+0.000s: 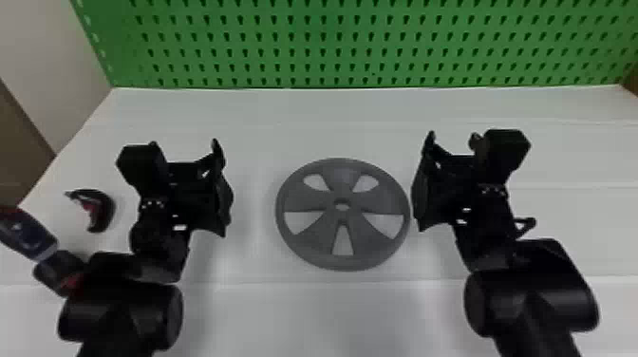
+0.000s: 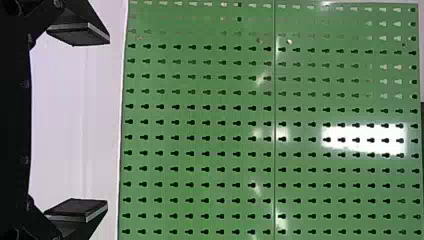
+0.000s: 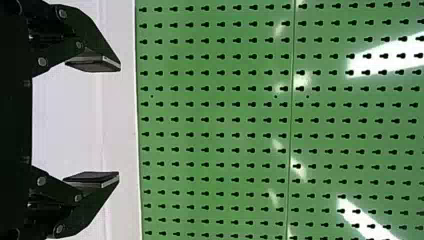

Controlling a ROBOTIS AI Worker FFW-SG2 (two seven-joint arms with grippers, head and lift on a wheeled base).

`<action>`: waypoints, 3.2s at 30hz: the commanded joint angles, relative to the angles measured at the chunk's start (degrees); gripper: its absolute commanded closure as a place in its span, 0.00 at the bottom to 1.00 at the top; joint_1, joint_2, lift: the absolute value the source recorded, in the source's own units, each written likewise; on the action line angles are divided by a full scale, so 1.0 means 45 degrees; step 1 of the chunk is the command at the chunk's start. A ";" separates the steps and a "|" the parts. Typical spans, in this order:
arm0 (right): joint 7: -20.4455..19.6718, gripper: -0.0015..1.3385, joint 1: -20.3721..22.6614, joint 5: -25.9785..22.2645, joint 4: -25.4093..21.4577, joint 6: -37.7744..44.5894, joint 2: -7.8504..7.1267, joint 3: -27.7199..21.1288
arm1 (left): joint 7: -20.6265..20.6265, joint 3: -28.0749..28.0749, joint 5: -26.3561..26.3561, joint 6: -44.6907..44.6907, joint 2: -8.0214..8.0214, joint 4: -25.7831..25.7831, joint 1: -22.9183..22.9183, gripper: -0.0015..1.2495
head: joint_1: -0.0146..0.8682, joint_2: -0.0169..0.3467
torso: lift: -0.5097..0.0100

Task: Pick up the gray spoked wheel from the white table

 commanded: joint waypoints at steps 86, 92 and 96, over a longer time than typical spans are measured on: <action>0.0039 0.35 -0.9433 -0.5154 0.5234 1.9333 -0.2090 -0.0772 | 0.0001 -0.0405 -0.0167 0.0078 0.0586 0.0000 -0.0158 0.10 | 0.93 0.17 | 0.79; 0.0039 0.35 -1.0175 -0.6130 0.6758 1.9333 -0.2715 0.0126 | 0.0001 -0.0561 -0.0167 0.0195 0.0703 0.0000 -0.0256 0.10 | 0.93 0.17 | 0.79; 0.0039 0.35 -1.0741 -0.6579 0.7617 1.9333 -0.3066 0.0986 | 0.0001 -0.0542 -0.0167 0.0195 0.0703 0.0000 -0.0275 0.10 | 0.93 0.17 | 0.79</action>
